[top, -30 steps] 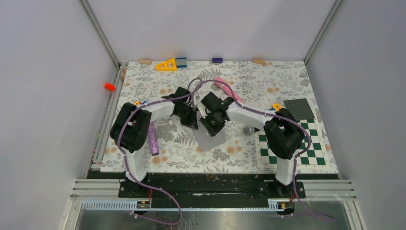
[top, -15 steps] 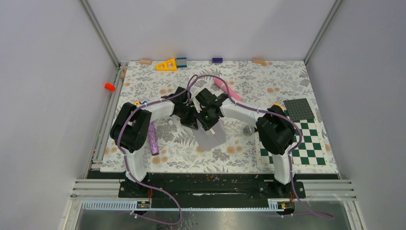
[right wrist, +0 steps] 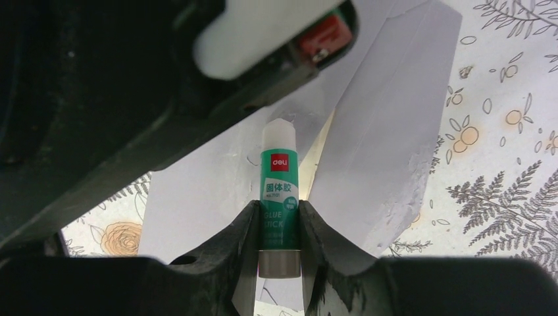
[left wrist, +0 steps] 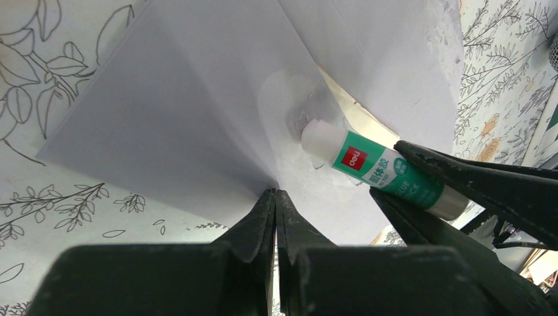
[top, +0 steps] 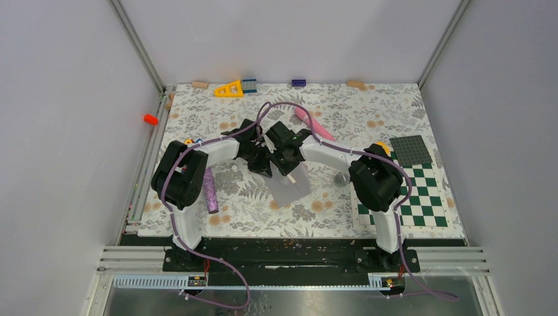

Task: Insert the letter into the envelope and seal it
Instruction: Paint the envelope at the center of the board.

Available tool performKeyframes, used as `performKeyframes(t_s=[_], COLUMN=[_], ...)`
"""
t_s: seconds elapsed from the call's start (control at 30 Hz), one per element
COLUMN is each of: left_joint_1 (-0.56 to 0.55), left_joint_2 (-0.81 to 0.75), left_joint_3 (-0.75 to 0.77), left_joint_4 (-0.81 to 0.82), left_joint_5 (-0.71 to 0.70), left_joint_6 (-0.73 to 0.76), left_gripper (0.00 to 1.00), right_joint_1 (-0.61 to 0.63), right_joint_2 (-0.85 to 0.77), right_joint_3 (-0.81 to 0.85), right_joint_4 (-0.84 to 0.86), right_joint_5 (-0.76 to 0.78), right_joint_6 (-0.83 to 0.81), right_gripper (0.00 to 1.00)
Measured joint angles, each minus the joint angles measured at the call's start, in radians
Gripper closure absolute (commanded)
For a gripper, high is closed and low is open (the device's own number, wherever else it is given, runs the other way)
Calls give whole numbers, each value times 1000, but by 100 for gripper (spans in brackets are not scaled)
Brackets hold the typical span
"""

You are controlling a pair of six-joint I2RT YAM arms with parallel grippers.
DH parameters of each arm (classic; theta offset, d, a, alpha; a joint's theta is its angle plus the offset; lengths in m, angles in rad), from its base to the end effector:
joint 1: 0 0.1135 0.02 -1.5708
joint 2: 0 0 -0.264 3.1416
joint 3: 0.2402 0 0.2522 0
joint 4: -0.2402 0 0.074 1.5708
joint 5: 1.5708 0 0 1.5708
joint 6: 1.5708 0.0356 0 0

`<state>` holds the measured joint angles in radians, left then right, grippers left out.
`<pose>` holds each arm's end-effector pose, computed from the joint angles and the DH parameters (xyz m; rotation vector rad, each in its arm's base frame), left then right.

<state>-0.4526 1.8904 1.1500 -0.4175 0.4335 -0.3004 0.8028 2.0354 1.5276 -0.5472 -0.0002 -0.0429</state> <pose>0.3234 -0.1739 0.1458 0.3430 2.7933 -0.7922 0.3026 0.3133 0.1875 -1.0878 2.4172 0.2595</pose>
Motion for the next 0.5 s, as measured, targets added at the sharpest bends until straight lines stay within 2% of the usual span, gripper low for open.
performKeyframes(t_s=[0.5], left_joint_1=[12], left_joint_2=[0], left_joint_3=[0], left_joint_4=[15], left_joint_5=[-5], left_joint_6=[1], left_gripper=[100], right_joint_1=[5], right_joint_2=[24], right_joint_3=[31], right_joint_4=[15], right_joint_5=[71], right_joint_6=[9], right_gripper=[100])
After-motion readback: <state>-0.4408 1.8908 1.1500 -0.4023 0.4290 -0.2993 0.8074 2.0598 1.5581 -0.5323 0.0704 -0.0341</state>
